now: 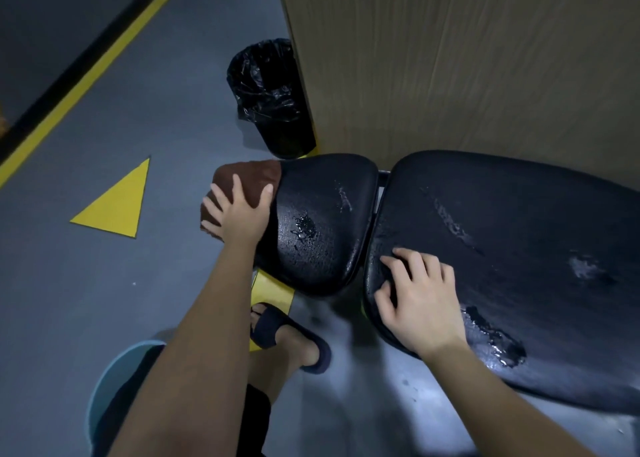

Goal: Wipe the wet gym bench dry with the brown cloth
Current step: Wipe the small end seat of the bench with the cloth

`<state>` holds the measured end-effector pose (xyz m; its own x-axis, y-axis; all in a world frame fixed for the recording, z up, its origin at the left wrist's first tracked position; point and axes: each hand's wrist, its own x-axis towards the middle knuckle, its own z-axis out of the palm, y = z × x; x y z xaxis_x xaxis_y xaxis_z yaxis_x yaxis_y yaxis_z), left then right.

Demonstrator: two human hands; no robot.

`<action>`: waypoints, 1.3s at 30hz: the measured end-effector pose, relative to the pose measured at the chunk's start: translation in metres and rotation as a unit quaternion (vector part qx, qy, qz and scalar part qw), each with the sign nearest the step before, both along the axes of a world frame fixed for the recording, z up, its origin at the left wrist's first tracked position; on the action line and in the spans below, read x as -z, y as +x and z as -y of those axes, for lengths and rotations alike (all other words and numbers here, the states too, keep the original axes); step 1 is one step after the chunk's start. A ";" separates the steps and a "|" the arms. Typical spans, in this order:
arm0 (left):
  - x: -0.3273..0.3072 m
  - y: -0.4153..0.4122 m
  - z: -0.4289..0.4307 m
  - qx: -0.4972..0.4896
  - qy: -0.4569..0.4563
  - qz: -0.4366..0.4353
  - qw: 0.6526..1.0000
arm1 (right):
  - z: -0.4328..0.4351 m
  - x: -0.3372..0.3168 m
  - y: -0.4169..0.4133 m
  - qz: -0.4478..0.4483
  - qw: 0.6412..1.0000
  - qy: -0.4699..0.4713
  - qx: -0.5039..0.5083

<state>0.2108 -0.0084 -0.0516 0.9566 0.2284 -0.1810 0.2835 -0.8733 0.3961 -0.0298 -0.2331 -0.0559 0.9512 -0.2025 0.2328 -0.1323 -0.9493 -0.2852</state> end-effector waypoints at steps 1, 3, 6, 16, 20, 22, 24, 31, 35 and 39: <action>-0.002 -0.005 0.000 0.004 -0.004 0.006 1.000 | 0.000 0.000 0.000 0.001 1.000 0.001 0.001; -0.008 -0.015 0.000 0.009 -0.002 0.025 1.000 | 0.000 -0.001 -0.001 0.002 1.000 0.000 0.003; -0.015 -0.042 0.013 -0.015 0.044 0.055 0.997 | 0.000 -0.001 -0.001 0.005 1.000 -0.001 0.003; -0.064 -0.081 -0.012 -0.139 -0.400 0.020 0.906 | -0.001 0.000 -0.005 0.002 1.000 -0.020 0.003; -0.063 -0.075 -0.003 -0.135 -0.412 0.058 0.899 | -0.001 0.001 -0.006 0.006 1.000 -0.023 0.004; -0.040 -0.076 0.002 -0.079 -0.261 0.072 0.959 | 0.000 0.002 -0.006 0.008 1.000 -0.023 0.004; -0.015 -0.080 0.011 -0.044 -0.097 0.133 0.985 | -0.001 0.002 -0.005 0.013 1.000 -0.025 0.004; 0.011 -0.019 0.005 0.024 -0.030 0.233 0.972 | -0.002 0.005 0.000 0.019 0.999 -0.028 0.008; 0.007 0.023 0.001 0.090 0.003 0.230 0.969 | -0.002 0.006 0.001 0.024 0.999 -0.029 0.009; 0.000 0.028 0.003 0.144 -0.013 0.214 0.966 | -0.003 0.003 0.002 0.025 0.999 -0.025 0.011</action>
<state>0.2390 -0.0112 -0.0516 0.9682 -0.0585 0.2431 -0.1650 -0.8800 0.4454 -0.0275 -0.2305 -0.0588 0.9336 -0.2101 0.2902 -0.1400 -0.9595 -0.2443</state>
